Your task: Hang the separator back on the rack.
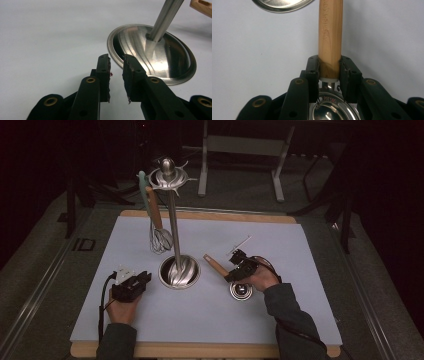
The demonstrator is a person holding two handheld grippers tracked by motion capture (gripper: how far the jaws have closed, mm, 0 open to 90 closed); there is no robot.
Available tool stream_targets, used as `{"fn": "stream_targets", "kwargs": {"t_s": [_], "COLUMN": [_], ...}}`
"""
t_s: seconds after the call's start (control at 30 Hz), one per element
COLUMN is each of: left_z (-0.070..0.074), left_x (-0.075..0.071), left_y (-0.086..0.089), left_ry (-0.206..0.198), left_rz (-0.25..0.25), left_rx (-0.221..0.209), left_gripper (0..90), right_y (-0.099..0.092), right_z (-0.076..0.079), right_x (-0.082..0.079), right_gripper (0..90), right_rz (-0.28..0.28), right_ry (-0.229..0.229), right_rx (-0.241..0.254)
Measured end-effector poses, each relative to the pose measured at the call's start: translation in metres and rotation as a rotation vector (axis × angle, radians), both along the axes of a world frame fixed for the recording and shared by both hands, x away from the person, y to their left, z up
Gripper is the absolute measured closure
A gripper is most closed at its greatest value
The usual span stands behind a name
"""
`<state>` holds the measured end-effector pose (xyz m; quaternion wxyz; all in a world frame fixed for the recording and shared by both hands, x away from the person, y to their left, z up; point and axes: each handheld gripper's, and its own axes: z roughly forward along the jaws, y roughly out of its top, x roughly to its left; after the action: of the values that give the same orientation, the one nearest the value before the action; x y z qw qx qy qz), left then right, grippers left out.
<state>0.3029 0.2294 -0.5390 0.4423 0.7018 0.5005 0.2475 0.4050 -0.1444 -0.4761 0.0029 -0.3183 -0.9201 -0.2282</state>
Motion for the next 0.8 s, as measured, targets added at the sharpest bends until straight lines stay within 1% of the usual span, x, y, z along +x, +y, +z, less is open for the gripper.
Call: {"fn": "stream_targets", "kwargs": {"t_s": [0.13, 0.27, 0.33, 0.37, 0.4, 0.47, 0.5, 0.53, 0.57, 0.6, 0.63, 0.67, 0.73, 0.8], "left_z": [0.000, 0.000, 0.000, 0.000, 0.000, 0.000, 0.000, 0.000, 0.000, 0.000, 0.000, 0.000, 0.000, 0.000], "left_x": [0.000, 0.000, 0.000, 0.000, 0.000, 0.000, 0.000, 0.000, 0.000, 0.000, 0.000, 0.000, 0.000, 0.000], "left_y": [0.000, 0.000, 0.000, 0.000, 0.000, 0.000, 0.000, 0.000, 0.000, 0.000, 0.000, 0.000, 0.000, 0.000], "left_ry": [-0.001, -0.001, 0.000, -0.001, -0.001, -0.001, -0.001, 0.000, 0.000, 0.000, 0.000, 0.000, 0.000, 0.001], "left_rz": [0.000, 0.001, 0.000, 0.000, 0.000, 0.000, 0.000, -0.001, -0.001, 0.000, 0.000, 0.000, 0.000, 0.001], "left_rx": [0.000, -0.001, -0.001, -0.001, -0.001, -0.001, -0.001, 0.000, 0.000, -0.001, -0.001, -0.001, -0.001, -0.001], "left_gripper": [74.8, 74.8, 74.8, 74.8, 74.8, 74.8, 74.8, 74.8, 74.8, 74.8, 74.8, 74.8, 74.6, 74.5], "right_y": [0.000, 0.001, 0.001, 0.001, 0.001, 0.000, -0.001, -0.001, -0.003, -0.003, -0.004, -0.004, -0.004, -0.003], "right_z": [0.002, 0.005, 0.007, 0.009, 0.009, 0.011, 0.014, 0.014, 0.018, 0.018, 0.021, 0.021, 0.025, 0.028], "right_x": [-0.002, -0.005, -0.007, -0.008, -0.008, -0.009, -0.011, -0.011, -0.012, -0.012, -0.013, -0.013, -0.015, -0.017], "right_gripper": [71.1, 71.1, 71.1, 71.1, 71.1, 71.1, 71.1, 71.1, 71.1, 71.1, 71.1, 71.1, 71.1, 71.1], "right_rz": [0.003, 0.005, 0.009, -0.004, -0.004, -0.014, -0.020, -0.020, -0.023, -0.023, -0.020, -0.020, -0.006, -0.001], "right_ry": [-0.013, -0.031, -0.053, -0.085, -0.085, -0.110, -0.132, -0.132, -0.147, -0.147, -0.147, -0.147, -0.146, -0.156], "right_rx": [0.012, 0.039, 0.052, 0.069, 0.069, 0.090, 0.106, 0.106, 0.122, 0.122, 0.144, 0.144, 0.161, 0.163]}}
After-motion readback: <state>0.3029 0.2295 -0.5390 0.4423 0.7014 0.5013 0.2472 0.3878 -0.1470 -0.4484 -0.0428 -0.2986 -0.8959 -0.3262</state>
